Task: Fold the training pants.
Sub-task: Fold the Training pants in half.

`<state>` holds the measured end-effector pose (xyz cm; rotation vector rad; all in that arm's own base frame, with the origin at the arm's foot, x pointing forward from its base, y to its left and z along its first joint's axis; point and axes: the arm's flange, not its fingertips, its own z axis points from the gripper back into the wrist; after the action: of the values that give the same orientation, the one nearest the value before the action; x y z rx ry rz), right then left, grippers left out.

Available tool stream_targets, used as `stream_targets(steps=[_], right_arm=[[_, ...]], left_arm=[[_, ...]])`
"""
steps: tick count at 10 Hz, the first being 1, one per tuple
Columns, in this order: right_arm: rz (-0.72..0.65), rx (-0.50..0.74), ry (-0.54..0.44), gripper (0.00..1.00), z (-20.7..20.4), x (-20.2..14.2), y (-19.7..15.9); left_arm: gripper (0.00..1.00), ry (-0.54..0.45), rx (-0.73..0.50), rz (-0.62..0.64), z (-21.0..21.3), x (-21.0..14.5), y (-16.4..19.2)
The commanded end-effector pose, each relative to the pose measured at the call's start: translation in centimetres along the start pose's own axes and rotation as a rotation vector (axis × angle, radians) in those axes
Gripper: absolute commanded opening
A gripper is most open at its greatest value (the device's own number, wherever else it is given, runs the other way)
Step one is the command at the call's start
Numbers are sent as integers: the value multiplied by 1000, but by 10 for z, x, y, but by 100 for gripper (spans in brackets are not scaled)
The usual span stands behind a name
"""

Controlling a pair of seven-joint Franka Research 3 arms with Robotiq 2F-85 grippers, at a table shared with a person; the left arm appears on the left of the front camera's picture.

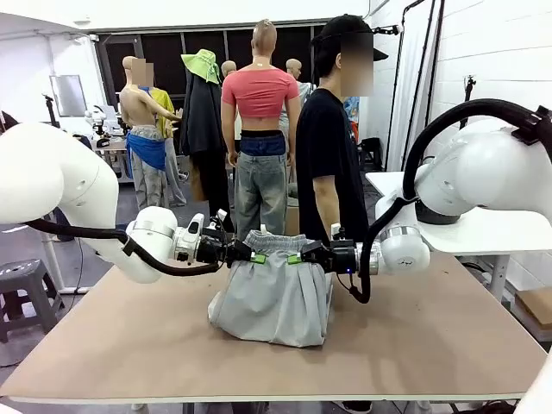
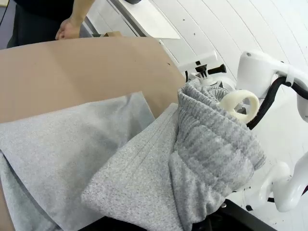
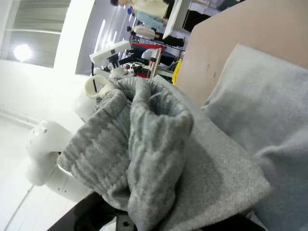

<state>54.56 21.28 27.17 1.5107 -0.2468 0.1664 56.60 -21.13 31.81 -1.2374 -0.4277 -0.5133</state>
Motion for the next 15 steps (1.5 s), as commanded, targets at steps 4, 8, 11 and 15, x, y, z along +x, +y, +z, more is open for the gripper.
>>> stream_targets(steps=[4, 8, 11, 15], right_arm=[[-116, -59, -109, 0, 15, 23, -21], [-175, -104, -128, 0, 19, 36, -43], [-232, -153, -128, 0, 21, 40, -55], [-292, -183, -111, 8, 24, 36, -49]], left_arm=[[0, 39, 43, 155, -4, 10, 35], [0, 17, 87, 213, -1, 9, 49], [0, 18, 95, 269, -1, 6, 65], [12, 41, 97, 324, -1, 5, 71]])
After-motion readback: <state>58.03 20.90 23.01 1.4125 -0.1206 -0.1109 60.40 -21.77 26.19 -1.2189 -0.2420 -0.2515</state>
